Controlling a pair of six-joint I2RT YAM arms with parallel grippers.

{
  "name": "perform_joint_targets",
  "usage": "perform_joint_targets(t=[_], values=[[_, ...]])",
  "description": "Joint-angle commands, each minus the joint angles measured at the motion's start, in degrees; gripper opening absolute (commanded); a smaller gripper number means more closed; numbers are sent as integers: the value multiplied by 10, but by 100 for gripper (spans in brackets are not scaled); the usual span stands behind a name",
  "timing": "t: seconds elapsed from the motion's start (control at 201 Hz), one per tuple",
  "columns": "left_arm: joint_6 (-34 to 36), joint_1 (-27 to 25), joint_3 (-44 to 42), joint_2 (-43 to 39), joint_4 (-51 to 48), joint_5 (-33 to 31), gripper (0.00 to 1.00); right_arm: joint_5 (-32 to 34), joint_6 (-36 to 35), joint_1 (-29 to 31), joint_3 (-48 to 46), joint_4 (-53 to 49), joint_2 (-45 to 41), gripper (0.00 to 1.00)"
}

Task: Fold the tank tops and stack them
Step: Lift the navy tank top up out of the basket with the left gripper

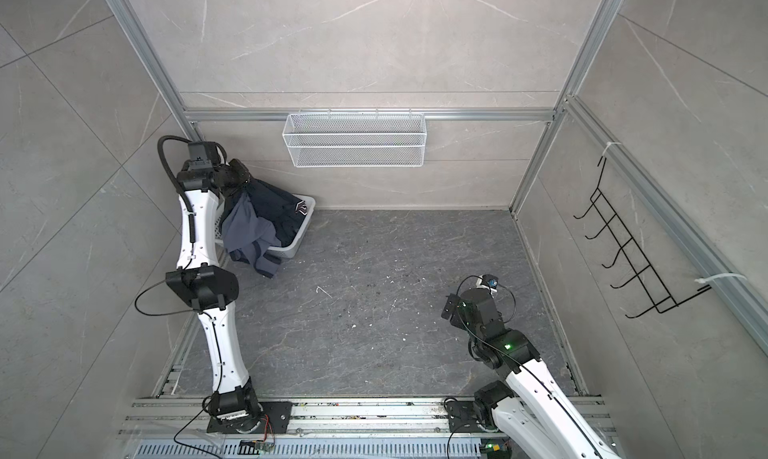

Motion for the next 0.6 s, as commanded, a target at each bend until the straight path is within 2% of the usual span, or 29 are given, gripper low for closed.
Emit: perform_joint_targets(t=[0.0,0.025,0.065,0.11,0.149,0.169,0.209,0.299,0.353,0.413,0.518,0.592], values=[[2,2,23,-69,-16,41,0,2,-8,1,19,-21,4,98],[13,-2,1,-109,2,36,0,3,-9,1,19,-24,4,98],[44,-19,-55,-181,36,-13,0,5,-9,1,19,-27,2,98],[81,-41,-188,-277,130,-77,0,6,-9,1,17,-27,1,98],[77,-44,-303,-333,240,-83,0,5,-4,1,13,-25,0,98],[66,-38,-321,-335,256,-77,0,3,-2,1,10,-23,0,98],[49,-24,-274,-286,211,-51,0,-1,2,1,6,-17,2,98],[71,-20,-22,-100,20,-33,0,-12,10,1,5,-9,9,97],[64,-15,71,-15,-43,-35,0,-18,8,1,8,-10,12,97],[28,3,44,-8,-30,-12,0,-16,3,1,13,-17,11,97],[18,10,-85,-100,65,-3,0,-4,-6,1,18,-30,0,97],[25,7,-70,-134,92,10,0,3,-9,1,15,-34,-8,97]])
